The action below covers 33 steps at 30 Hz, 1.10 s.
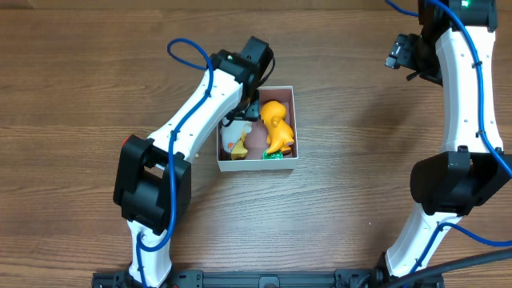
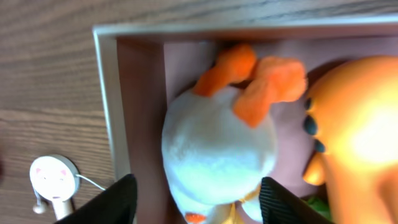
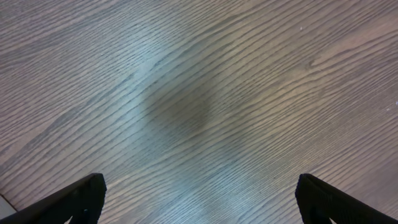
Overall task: Pack container
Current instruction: 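Move the left gripper toward the red toy and pig rattle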
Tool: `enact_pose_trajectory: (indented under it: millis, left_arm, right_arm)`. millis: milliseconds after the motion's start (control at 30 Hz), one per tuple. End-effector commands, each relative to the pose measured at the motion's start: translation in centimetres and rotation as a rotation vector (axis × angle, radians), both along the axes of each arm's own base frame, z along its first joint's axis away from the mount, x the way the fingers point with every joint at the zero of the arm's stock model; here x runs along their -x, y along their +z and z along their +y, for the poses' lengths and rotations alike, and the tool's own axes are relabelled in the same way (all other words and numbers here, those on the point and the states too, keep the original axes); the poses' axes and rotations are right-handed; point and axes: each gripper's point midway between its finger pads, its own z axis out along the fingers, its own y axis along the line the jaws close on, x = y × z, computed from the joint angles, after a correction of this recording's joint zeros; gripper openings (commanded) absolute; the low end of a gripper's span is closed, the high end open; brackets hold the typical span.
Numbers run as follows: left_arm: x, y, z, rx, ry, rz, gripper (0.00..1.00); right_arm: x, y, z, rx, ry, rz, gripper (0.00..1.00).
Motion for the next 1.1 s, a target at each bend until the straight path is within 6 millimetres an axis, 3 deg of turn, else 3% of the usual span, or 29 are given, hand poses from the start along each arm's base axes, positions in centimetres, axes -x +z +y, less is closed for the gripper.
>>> enact_pose_trajectory:
  millis: [0,67,167,300,533,633,800,967,1067]
  left_arm:
    - [-1.1,3.6,-0.3,-0.004,-0.061,-0.045,0.57]
    - [-0.9,4.9,0.9,-0.027,-0.043,-0.033,0.6]
    - [-0.1,7.0,3.8,-0.044,0.041,0.008,0.68]
    - [0.2,8.5,8.3,-0.045,0.156,0.029,0.72]
    - [0.0,9.0,16.1,0.007,0.348,0.048,0.75]
    - [0.3,8.7,18.4,0.002,0.388,0.067,0.75]
    - [0.3,8.6,20.5,0.001,0.417,0.067,0.75]
    - [-0.3,8.8,20.9,-0.002,0.36,0.043,0.75]
    - [-0.4,10.7,20.9,0.006,0.333,-0.018,0.76]
  right_arm:
    - [-0.2,1.0,-0.3,0.012,-0.006,-0.031,1.0]
    - [-0.2,1.0,-0.3,0.012,-0.006,-0.031,1.0]
    - [-0.2,1.0,-0.3,0.012,-0.006,-0.031,1.0]
    - [-0.2,1.0,-0.3,0.012,-0.006,-0.031,1.0]
    - [-0.2,0.9,-0.3,0.012,-0.006,-0.03,1.0]
    - [-0.2,1.0,-0.3,0.012,-0.006,-0.031,1.0]
    - [-0.2,1.0,-0.3,0.012,-0.006,-0.031,1.0]
    - [-0.2,0.9,-0.3,0.012,-0.006,-0.03,1.0]
    - [-0.2,0.9,-0.3,0.012,-0.006,-0.03,1.0]
